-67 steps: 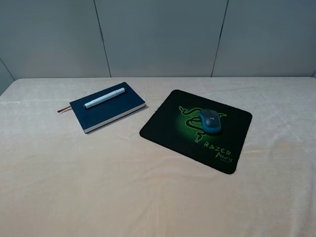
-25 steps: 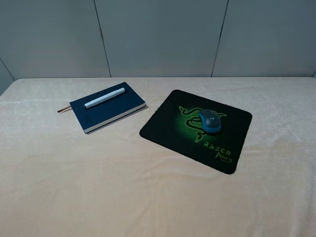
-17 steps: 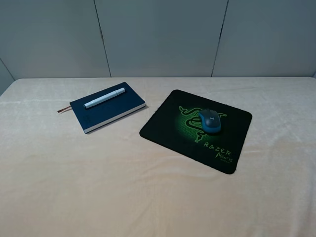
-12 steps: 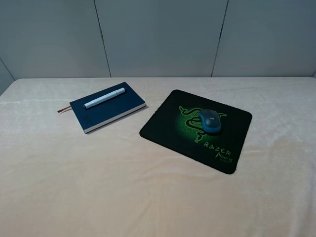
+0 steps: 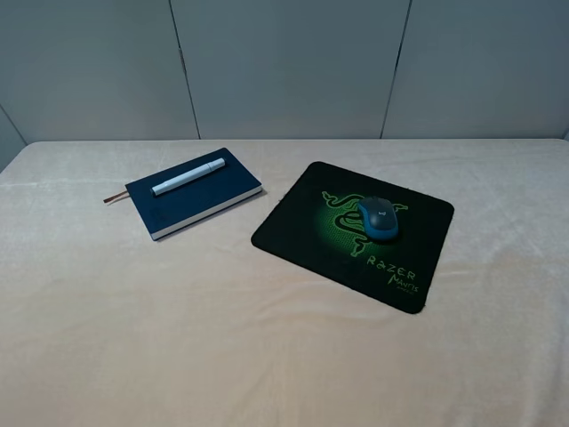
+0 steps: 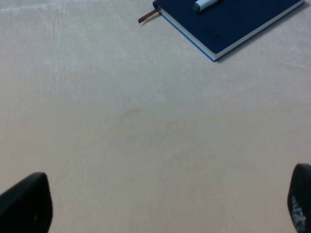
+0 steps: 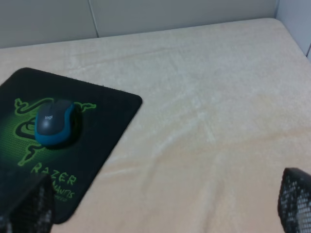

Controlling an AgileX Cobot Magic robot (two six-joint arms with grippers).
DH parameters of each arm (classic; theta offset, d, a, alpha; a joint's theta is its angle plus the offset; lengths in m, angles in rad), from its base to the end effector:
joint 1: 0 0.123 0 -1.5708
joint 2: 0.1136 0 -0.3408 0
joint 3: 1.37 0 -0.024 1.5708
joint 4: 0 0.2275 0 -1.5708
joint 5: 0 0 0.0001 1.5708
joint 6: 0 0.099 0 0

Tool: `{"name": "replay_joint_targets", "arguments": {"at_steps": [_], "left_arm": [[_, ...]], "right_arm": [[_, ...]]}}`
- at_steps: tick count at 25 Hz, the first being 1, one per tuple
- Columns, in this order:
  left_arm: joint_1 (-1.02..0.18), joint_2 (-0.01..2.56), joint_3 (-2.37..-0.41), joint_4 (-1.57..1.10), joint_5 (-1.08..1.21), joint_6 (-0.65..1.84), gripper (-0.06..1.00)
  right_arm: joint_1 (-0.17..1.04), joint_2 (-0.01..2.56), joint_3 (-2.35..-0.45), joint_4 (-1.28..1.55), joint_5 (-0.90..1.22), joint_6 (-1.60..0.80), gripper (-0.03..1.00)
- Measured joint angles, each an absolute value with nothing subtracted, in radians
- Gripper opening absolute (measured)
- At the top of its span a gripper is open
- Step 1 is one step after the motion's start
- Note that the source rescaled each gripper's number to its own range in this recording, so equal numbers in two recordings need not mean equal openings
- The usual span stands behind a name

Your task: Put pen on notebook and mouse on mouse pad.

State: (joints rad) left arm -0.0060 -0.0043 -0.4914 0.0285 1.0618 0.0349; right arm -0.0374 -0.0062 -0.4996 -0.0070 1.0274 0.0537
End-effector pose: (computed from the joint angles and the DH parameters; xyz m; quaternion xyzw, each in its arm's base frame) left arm -0.0742 0.0029 0.2598 0.0169 0.8544 0.0217 0.5189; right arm -0.0738 0.0022 0.2648 0.0385 0.8420 0.0009 0.5381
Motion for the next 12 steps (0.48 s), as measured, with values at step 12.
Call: {"name": "replay_joint_targets", "arguments": {"at_steps": [12], "left_arm": [[-0.006, -0.004, -0.491, 0.029, 1.062, 0.035, 0.95]], "right_arm": [[-0.037, -0.006, -0.5, -0.007, 1.027, 0.054, 1.0]]}}
